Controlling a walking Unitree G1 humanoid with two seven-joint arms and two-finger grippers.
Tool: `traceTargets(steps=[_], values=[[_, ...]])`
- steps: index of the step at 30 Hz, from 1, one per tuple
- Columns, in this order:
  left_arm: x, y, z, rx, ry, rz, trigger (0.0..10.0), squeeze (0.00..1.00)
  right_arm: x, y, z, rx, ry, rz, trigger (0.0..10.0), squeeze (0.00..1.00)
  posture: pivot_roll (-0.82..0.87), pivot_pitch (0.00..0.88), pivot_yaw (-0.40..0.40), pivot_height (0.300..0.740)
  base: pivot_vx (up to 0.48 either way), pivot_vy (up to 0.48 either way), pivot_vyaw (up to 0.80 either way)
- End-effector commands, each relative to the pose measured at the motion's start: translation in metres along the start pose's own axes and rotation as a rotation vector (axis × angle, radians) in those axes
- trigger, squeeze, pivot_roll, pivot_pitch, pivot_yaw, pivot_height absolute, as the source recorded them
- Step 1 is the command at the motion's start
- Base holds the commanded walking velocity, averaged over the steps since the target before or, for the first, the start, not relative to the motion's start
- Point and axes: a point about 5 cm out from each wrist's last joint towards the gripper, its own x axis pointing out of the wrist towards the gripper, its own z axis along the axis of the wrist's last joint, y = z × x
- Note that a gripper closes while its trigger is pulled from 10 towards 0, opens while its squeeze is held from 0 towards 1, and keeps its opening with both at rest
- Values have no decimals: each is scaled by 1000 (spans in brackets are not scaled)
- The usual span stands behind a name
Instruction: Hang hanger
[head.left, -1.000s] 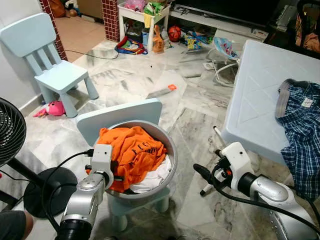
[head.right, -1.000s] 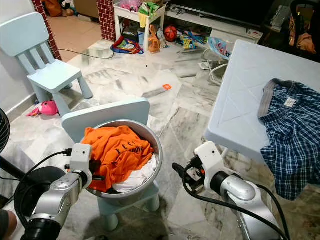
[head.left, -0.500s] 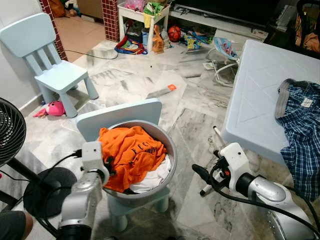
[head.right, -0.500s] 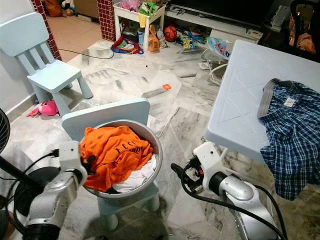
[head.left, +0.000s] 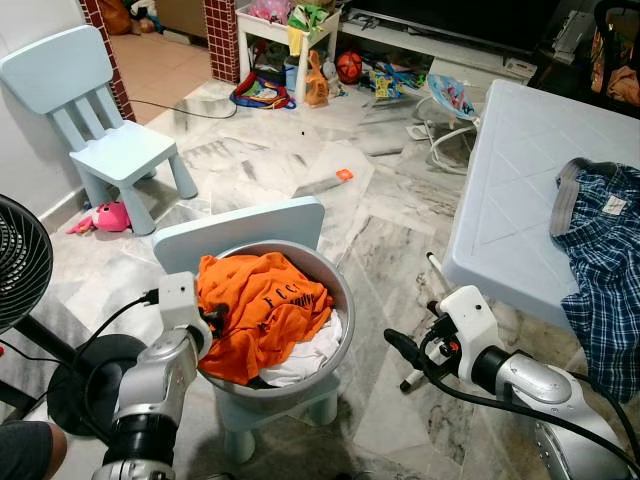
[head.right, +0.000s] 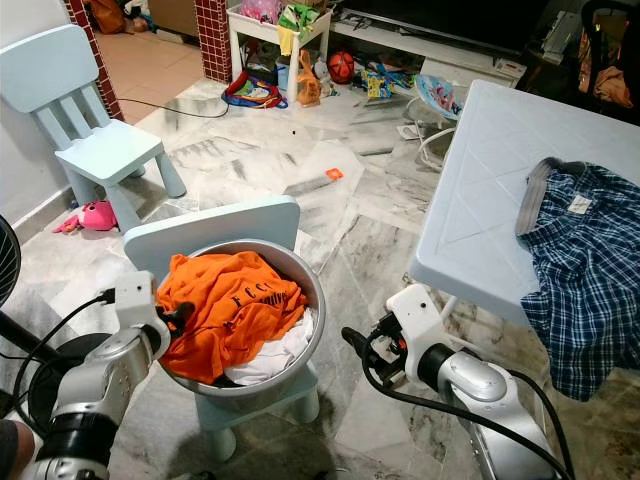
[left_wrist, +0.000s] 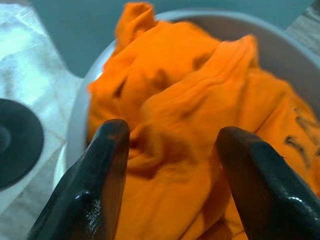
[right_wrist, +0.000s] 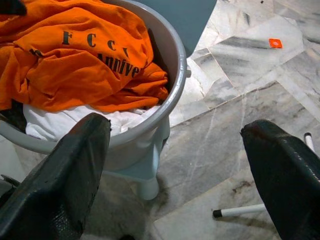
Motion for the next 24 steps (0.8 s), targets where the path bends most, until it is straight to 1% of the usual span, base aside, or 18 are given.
traceTargets(steps=[1, 5, 6, 7, 8, 9, 12, 14, 18, 24], values=[[2, -2, -2, -3, 9, -5, 10000, 1000, -3, -3, 1, -19, 5, -12, 10000, 0, -203, 108, -104, 740, 0, 0, 0], [6, -4, -3, -9, 26, -27, 10000, 1000, -4, -3, 0, -20, 7, -11, 10000, 0, -207, 114, -106, 740, 0, 0, 0], [7, -5, -5, -15, 37, -33, 10000, 698, -4, -3, 0, -21, 7, -10, 10000, 0, -207, 114, -106, 740, 0, 0, 0], [9, -5, -8, -27, 56, -38, 10000, 4, -4, -3, 0, -21, 8, -10, 10000, 0, -208, 115, -105, 740, 0, 0, 0], [10, -4, -9, -31, 65, -32, 2314, 0, -4, -3, 1, -21, 8, -10, 10000, 0, -210, 114, -105, 740, 0, 0, 0], [10, -4, -10, -35, 74, -32, 0, 0, -5, -3, 0, -20, 9, -11, 10000, 0, -210, 117, -104, 740, 0, 0, 0], [11, -4, -11, -37, 79, -42, 0, 0, -5, -2, 0, -20, 9, -12, 10000, 0, -208, 118, -104, 740, 0, 0, 0], [12, -2, -13, -34, 85, -43, 0, 0, -5, -2, 0, -19, 9, -12, 10000, 0, -210, 120, -102, 740, 0, 0, 0], [13, 3, -10, -27, 77, -31, 0, 0, -5, -2, 0, -16, 10, -14, 10000, 0, -209, 121, -102, 740, 0, 0, 0], [14, 6, -9, -13, 72, -25, 0, 0, -4, -2, 0, -13, 10, -15, 10000, 0, -209, 122, -100, 740, 0, 0, 0]])
